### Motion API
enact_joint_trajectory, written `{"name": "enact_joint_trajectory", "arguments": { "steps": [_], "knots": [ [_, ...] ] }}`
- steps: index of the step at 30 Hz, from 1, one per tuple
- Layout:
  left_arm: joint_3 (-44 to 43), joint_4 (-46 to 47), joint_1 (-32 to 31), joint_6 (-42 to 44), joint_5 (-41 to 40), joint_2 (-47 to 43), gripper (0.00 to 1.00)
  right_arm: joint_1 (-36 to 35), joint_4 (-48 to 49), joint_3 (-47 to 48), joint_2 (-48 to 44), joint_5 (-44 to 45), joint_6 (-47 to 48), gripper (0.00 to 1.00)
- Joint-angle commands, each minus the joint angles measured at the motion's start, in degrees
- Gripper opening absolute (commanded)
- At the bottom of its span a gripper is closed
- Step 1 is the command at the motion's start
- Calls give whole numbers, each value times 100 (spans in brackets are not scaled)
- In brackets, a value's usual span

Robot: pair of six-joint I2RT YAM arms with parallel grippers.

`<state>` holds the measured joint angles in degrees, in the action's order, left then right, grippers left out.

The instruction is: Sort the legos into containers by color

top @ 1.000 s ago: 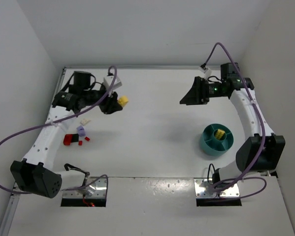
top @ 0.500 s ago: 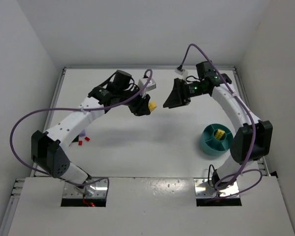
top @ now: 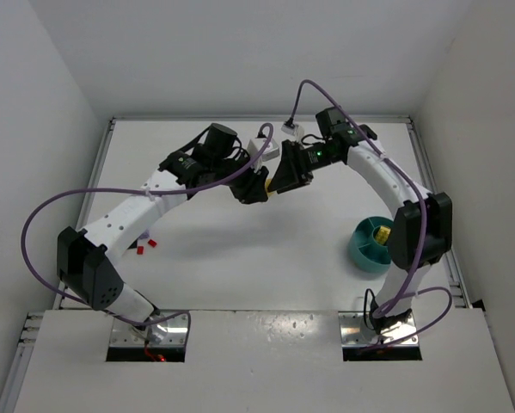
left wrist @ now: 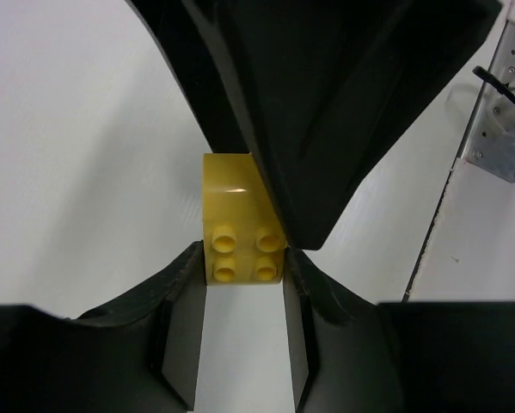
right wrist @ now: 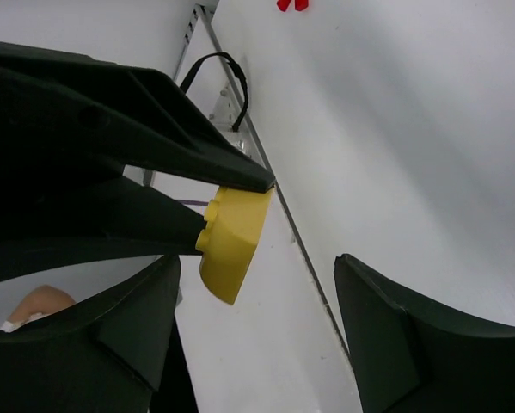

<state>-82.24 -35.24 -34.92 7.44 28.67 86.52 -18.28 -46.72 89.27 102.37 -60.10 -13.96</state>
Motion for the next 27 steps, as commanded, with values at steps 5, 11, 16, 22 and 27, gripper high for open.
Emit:
{"name": "enact_joint_trajectory", "arguments": {
  "steps": [5, 11, 16, 22, 27],
  "knots": [
    [-117, 149, -50, 12, 43, -21, 22, -105, 119, 380, 213, -248, -90, 67],
    [-117, 149, -50, 12, 95, -21, 22, -158, 224, 433, 389, -582, -283, 52],
    [-65, 149, -50, 12, 157, -21, 23, -211, 338, 380, 389, -828, -336, 33],
    [-12, 149, -50, 73, 157, -135, 50, -159, 339, 327, 223, -671, -284, 5],
    [41, 44, -50, 125, -282, -433, 70, 175, -72, 265, -304, 136, 198, 2]
  ]
}}
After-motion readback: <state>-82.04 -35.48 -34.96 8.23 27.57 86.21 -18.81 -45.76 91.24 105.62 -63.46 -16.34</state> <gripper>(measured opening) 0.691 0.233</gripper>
